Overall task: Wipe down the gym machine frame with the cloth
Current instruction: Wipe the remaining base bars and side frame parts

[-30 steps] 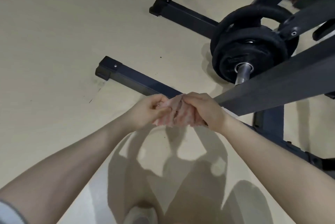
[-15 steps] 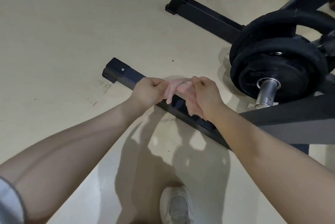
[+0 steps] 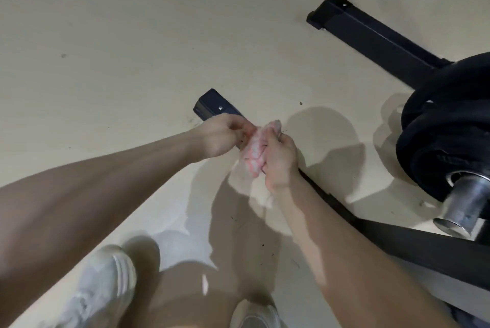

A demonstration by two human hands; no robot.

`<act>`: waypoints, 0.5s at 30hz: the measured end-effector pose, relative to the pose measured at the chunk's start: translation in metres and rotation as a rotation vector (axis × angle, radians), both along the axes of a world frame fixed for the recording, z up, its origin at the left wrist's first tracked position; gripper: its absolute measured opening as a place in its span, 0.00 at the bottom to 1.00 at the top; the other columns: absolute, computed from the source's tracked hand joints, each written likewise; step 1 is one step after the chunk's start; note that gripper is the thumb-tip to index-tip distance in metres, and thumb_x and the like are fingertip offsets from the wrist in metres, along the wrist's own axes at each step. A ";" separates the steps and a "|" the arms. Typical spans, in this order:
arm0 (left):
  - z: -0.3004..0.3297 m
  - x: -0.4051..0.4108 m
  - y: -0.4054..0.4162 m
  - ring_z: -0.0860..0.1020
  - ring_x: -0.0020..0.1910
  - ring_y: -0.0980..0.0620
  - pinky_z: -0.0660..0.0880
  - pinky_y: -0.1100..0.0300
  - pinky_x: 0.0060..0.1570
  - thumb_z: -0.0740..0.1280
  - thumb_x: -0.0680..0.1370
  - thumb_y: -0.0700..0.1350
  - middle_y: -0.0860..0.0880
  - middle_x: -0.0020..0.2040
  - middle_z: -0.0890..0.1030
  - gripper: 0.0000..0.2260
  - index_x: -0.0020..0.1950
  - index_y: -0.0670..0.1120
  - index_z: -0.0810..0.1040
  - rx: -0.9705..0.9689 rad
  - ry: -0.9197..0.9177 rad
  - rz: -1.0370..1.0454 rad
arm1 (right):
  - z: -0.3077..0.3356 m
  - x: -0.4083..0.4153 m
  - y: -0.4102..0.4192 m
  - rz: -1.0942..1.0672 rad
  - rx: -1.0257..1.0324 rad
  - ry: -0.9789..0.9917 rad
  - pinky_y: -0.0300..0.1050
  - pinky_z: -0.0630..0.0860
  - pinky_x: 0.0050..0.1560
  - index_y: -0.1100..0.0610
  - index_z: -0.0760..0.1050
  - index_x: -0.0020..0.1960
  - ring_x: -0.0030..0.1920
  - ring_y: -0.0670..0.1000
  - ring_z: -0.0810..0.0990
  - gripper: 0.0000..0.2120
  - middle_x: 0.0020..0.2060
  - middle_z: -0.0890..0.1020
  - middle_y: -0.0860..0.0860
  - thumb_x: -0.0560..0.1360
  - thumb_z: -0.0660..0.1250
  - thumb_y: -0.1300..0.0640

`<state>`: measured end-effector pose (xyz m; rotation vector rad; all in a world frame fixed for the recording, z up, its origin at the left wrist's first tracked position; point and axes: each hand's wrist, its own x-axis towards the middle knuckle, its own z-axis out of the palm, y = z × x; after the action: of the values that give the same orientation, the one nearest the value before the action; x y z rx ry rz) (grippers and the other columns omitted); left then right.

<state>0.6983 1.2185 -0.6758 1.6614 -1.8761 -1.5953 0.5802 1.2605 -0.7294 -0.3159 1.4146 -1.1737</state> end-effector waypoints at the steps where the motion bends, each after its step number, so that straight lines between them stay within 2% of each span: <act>1: -0.004 0.010 -0.009 0.74 0.50 0.54 0.68 0.77 0.39 0.56 0.79 0.32 0.53 0.48 0.78 0.14 0.55 0.45 0.78 -0.066 -0.076 -0.026 | -0.001 0.005 -0.002 -0.012 0.012 0.131 0.32 0.64 0.18 0.67 0.70 0.43 0.18 0.44 0.69 0.14 0.25 0.70 0.52 0.81 0.58 0.57; 2: -0.009 0.020 -0.017 0.72 0.50 0.54 0.66 0.77 0.40 0.56 0.79 0.34 0.54 0.48 0.76 0.14 0.57 0.46 0.77 -0.116 -0.142 -0.051 | -0.004 0.009 -0.006 -0.054 -0.004 0.260 0.31 0.66 0.19 0.66 0.69 0.43 0.19 0.42 0.70 0.11 0.27 0.71 0.52 0.80 0.60 0.59; 4: -0.023 0.039 -0.037 0.71 0.53 0.52 0.65 0.78 0.48 0.57 0.79 0.36 0.54 0.54 0.76 0.15 0.63 0.44 0.75 -0.245 -0.303 -0.199 | -0.007 0.013 -0.015 -0.161 -0.111 0.396 0.26 0.65 0.24 0.65 0.63 0.40 0.24 0.45 0.70 0.10 0.27 0.68 0.54 0.79 0.59 0.64; 6: -0.039 0.051 -0.061 0.72 0.60 0.47 0.68 0.64 0.57 0.57 0.79 0.38 0.48 0.63 0.74 0.19 0.69 0.45 0.69 -0.382 -0.485 -0.414 | -0.013 0.014 -0.031 -0.186 -0.210 0.532 0.24 0.69 0.35 0.62 0.59 0.41 0.39 0.48 0.76 0.11 0.38 0.74 0.53 0.80 0.59 0.65; 7: -0.047 0.054 -0.073 0.71 0.62 0.46 0.69 0.59 0.56 0.57 0.78 0.38 0.47 0.65 0.72 0.20 0.70 0.46 0.67 -0.426 -0.547 -0.483 | -0.019 0.014 -0.039 -0.156 -0.259 0.645 0.27 0.71 0.43 0.58 0.61 0.44 0.49 0.51 0.77 0.09 0.46 0.75 0.53 0.80 0.60 0.64; 8: -0.056 0.056 -0.086 0.71 0.62 0.46 0.70 0.58 0.54 0.57 0.78 0.39 0.47 0.66 0.71 0.20 0.71 0.46 0.66 -0.454 -0.583 -0.525 | -0.026 0.014 -0.047 -0.100 -0.310 0.798 0.34 0.72 0.51 0.55 0.63 0.47 0.56 0.55 0.76 0.08 0.51 0.75 0.54 0.79 0.61 0.64; 9: -0.065 0.058 -0.097 0.70 0.64 0.46 0.71 0.56 0.54 0.58 0.78 0.39 0.48 0.68 0.70 0.21 0.72 0.47 0.65 -0.479 -0.605 -0.554 | -0.033 0.016 -0.053 0.011 -0.328 0.985 0.43 0.71 0.58 0.57 0.67 0.53 0.61 0.58 0.73 0.06 0.54 0.75 0.56 0.78 0.63 0.64; 11: -0.082 0.061 -0.116 0.67 0.67 0.45 0.71 0.52 0.58 0.60 0.78 0.42 0.49 0.72 0.65 0.24 0.74 0.47 0.61 -0.496 -0.652 -0.602 | -0.049 0.027 -0.060 0.485 -0.200 1.283 0.53 0.58 0.70 0.65 0.67 0.66 0.69 0.60 0.64 0.20 0.64 0.72 0.62 0.78 0.64 0.57; 13: -0.097 0.065 -0.133 0.62 0.71 0.46 0.67 0.52 0.64 0.64 0.77 0.45 0.48 0.76 0.58 0.29 0.76 0.46 0.56 -0.494 -0.700 -0.703 | -0.066 0.045 -0.058 0.988 -0.031 1.409 0.54 0.45 0.74 0.63 0.64 0.70 0.75 0.58 0.51 0.28 0.74 0.58 0.61 0.78 0.61 0.45; 14: -0.104 0.066 -0.140 0.60 0.72 0.46 0.65 0.53 0.65 0.65 0.77 0.47 0.48 0.76 0.57 0.31 0.76 0.46 0.55 -0.512 -0.712 -0.778 | -0.072 0.053 -0.059 1.064 0.002 1.434 0.54 0.45 0.74 0.61 0.64 0.70 0.76 0.57 0.50 0.28 0.76 0.54 0.60 0.79 0.59 0.42; 15: -0.109 0.067 -0.148 0.61 0.71 0.47 0.65 0.54 0.65 0.66 0.76 0.48 0.48 0.75 0.59 0.32 0.76 0.46 0.55 -0.553 -0.706 -0.848 | -0.071 0.058 -0.062 1.009 0.017 1.445 0.53 0.51 0.72 0.60 0.65 0.69 0.75 0.57 0.55 0.26 0.74 0.59 0.60 0.79 0.58 0.43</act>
<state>0.7653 1.0706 -0.7848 1.3069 -3.2800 -0.4457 0.6378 1.1989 -0.8003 -1.8574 1.9608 0.0895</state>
